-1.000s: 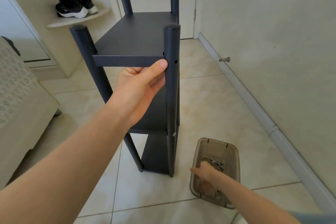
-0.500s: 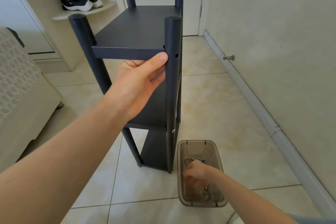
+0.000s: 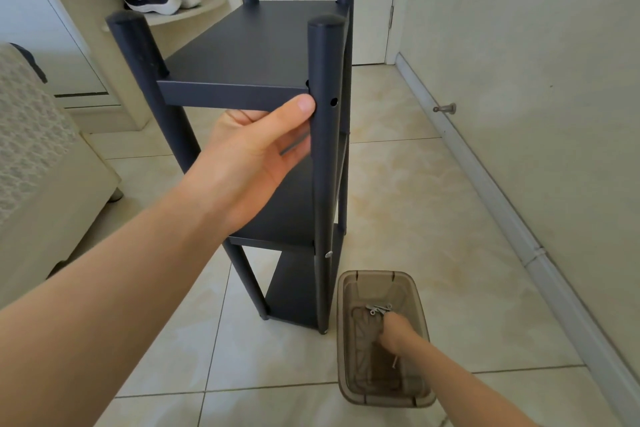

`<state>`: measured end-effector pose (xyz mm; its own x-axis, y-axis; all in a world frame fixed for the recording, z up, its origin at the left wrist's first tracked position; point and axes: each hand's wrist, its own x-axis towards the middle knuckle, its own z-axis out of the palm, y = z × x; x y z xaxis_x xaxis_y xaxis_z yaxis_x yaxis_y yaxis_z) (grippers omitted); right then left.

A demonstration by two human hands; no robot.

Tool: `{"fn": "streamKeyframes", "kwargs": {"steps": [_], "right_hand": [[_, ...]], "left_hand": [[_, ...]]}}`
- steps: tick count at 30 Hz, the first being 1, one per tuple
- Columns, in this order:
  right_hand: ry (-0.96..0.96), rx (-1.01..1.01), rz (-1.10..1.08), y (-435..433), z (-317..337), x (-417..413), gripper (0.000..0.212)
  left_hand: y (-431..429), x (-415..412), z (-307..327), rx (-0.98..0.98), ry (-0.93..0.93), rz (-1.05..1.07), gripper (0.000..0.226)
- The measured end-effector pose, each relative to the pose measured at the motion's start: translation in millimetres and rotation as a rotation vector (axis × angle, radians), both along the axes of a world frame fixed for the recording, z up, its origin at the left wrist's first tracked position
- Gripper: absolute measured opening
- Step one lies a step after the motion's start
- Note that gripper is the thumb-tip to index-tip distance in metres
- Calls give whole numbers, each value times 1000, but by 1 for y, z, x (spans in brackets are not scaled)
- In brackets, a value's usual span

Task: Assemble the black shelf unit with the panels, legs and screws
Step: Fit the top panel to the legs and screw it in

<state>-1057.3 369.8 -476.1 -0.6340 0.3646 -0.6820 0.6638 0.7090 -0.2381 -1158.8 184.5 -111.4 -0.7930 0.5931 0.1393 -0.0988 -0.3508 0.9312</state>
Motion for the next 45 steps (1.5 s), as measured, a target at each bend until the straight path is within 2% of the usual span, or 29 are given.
{"fn": "streamKeyframes", "kwargs": {"steps": [10, 14, 19, 26, 45], "right_hand": [[102, -52, -141, 8, -20, -14, 36], [135, -6, -101, 0, -23, -13, 39], [43, 117, 101, -11, -26, -12, 36], [54, 241, 258, -9, -26, -7, 39], [-12, 243, 311, -7, -20, 0, 39]], "left_hand": [[2, 2, 0, -8, -5, 18, 14], [2, 3, 0, 11, -7, 11, 12], [2, 3, -1, 12, -20, 14, 10], [2, 5, 0, 12, -35, 15, 11], [2, 2, -2, 14, -36, -13, 12]]}}
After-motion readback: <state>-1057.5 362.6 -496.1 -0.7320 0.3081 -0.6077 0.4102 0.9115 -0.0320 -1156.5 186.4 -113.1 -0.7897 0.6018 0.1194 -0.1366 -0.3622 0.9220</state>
